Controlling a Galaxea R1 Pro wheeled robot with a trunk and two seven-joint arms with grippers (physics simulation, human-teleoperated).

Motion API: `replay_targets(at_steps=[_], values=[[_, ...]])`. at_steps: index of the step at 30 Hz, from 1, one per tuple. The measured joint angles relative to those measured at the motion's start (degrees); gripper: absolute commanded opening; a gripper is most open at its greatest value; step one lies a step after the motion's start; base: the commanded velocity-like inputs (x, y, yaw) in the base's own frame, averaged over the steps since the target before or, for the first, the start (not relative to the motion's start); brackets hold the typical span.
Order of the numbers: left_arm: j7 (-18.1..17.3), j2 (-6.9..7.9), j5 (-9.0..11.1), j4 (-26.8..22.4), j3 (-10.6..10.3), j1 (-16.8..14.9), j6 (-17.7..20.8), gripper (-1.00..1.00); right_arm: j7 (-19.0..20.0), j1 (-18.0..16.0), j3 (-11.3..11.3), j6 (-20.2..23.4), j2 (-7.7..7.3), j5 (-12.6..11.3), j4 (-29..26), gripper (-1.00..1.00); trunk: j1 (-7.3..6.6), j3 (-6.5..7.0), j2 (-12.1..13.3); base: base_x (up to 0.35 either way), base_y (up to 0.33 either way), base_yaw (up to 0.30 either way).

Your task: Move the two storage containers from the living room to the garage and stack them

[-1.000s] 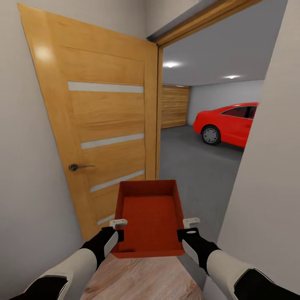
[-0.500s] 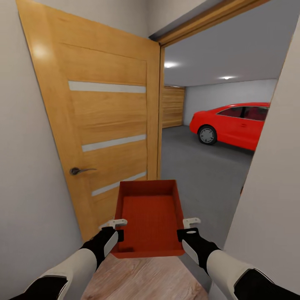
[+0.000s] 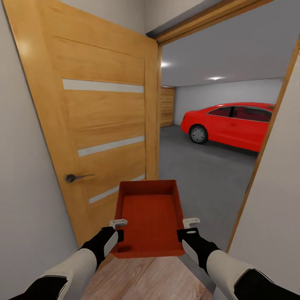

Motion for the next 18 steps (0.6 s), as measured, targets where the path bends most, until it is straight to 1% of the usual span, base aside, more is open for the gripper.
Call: replay_targets(at_steps=[6, 12, 18], values=[[0.01, -0.07, -0.17, 0.01, 0.12, -0.01, -0.06, -1.0, 0.02, -0.01, 0.11, -0.02, -0.07, -0.11, -0.03, -1.0, 0.0, 0.0, 0.0, 0.127, 0.199, -0.24], [-0.02, -0.07, -0.18, 0.01, 0.13, -0.01, -0.06, -1.0, 0.01, -0.02, 0.14, -0.03, -0.07, -0.14, -0.02, -1.0, 0.01, 0.0, 0.0, 0.041, 0.04, -0.237], [0.01, -0.05, -0.13, -0.02, 0.08, 0.0, -0.03, -1.0, 0.02, -0.04, 0.13, -0.03, -0.05, -0.12, 0.01, -1.0, 0.01, 0.0, 0.0, 0.002, 0.002, -0.05]])
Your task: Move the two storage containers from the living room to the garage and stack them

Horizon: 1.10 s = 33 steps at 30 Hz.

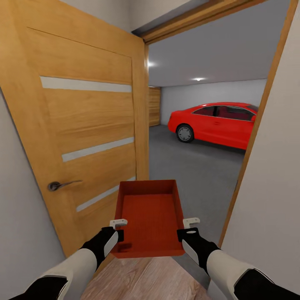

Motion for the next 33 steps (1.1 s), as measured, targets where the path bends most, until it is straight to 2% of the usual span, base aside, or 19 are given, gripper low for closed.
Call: replay_targets(at_steps=[8, 23, 33], values=[[-0.02, -0.01, -0.1, 0.0, 0.07, 0.0, 0.06, -1.0, 0.0, 0.0, 0.01, 0.07, -0.01, -0.01, -0.02, -1.0, 0.0, 0.0, 0.0, 0.0, 0.0, -0.035], [-0.02, 0.01, -0.03, 0.02, 0.01, -0.01, 0.08, -1.0, -0.01, 0.01, -0.02, 0.1, 0.0, 0.0, -0.02, -1.0, 0.0, 0.0, 0.0, 0.0, 0.0, -0.229], [0.01, -0.03, -0.1, 0.0, 0.05, 0.0, 0.08, -1.0, 0.01, 0.01, 0.05, 0.08, -0.03, -0.07, -0.02, -1.0, 0.0, 0.0, 0.0, 0.0, 0.0, -0.032]])
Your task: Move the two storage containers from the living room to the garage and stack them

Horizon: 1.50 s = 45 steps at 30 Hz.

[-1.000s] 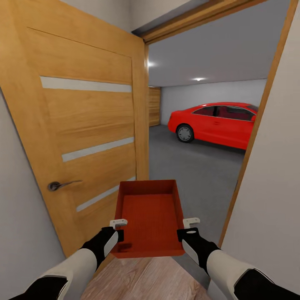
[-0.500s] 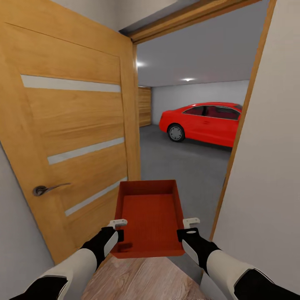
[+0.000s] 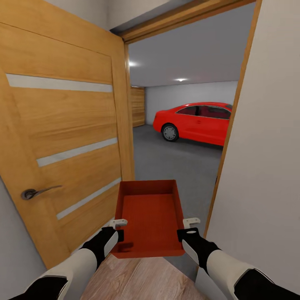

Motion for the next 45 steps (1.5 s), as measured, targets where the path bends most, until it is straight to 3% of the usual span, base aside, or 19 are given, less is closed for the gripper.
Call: replay_targets(at_steps=[28, 45], values=[[0.0, -0.03, -0.09, 0.0, 0.05, 0.0, 0.0, -1.0, 0.01, 0.01, 0.05, -0.01, -0.03, -0.08, -0.01, -1.0, 0.0, 0.0, 0.0, 0.0, 0.0, -0.001], [-0.05, 0.1, 0.22, 0.02, -0.15, -0.01, 0.04, -1.0, -0.05, 0.02, -0.2, 0.03, 0.09, 0.19, 0.01, -1.0, 0.0, 0.0, 0.0, 0.0, 0.0, -0.235]])
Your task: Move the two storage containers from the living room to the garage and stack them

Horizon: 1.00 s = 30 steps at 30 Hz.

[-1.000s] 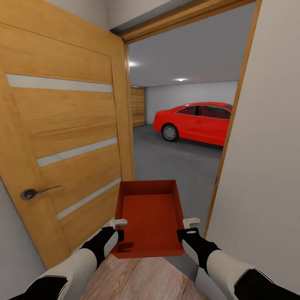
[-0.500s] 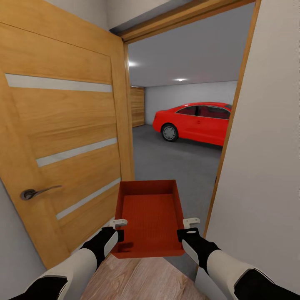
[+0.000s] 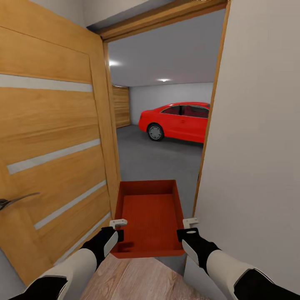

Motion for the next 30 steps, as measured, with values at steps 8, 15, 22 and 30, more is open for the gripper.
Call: replay_targets(at_steps=[8, 15, 22, 30], values=[[0.04, -0.01, -0.03, -0.03, 0.04, 0.01, 0.03, -1.0, 0.04, -0.01, 0.05, 0.0, 0.0, -0.05, 0.01, -1.0, -0.01, 0.0, 0.0, 0.084, 0.152, -0.043], [0.04, -0.04, -0.07, -0.01, 0.05, 0.0, -0.01, -1.0, 0.03, -0.01, 0.09, 0.0, -0.03, -0.07, -0.01, -1.0, -0.02, 0.0, 0.0, 0.157, 0.278, -0.048], [0.03, -0.01, 0.02, 0.0, -0.01, 0.0, -0.01, -1.0, 0.02, -0.01, 0.02, 0.01, -0.01, 0.0, -0.01, -1.0, -0.02, 0.0, 0.0, 0.16, 0.245, -0.232], [0.03, -0.01, -0.01, 0.0, -0.01, 0.0, 0.03, -1.0, 0.01, 0.02, 0.0, 0.01, -0.01, -0.02, 0.0, -1.0, -0.02, 0.0, 0.0, 0.16, 0.203, -0.242]])
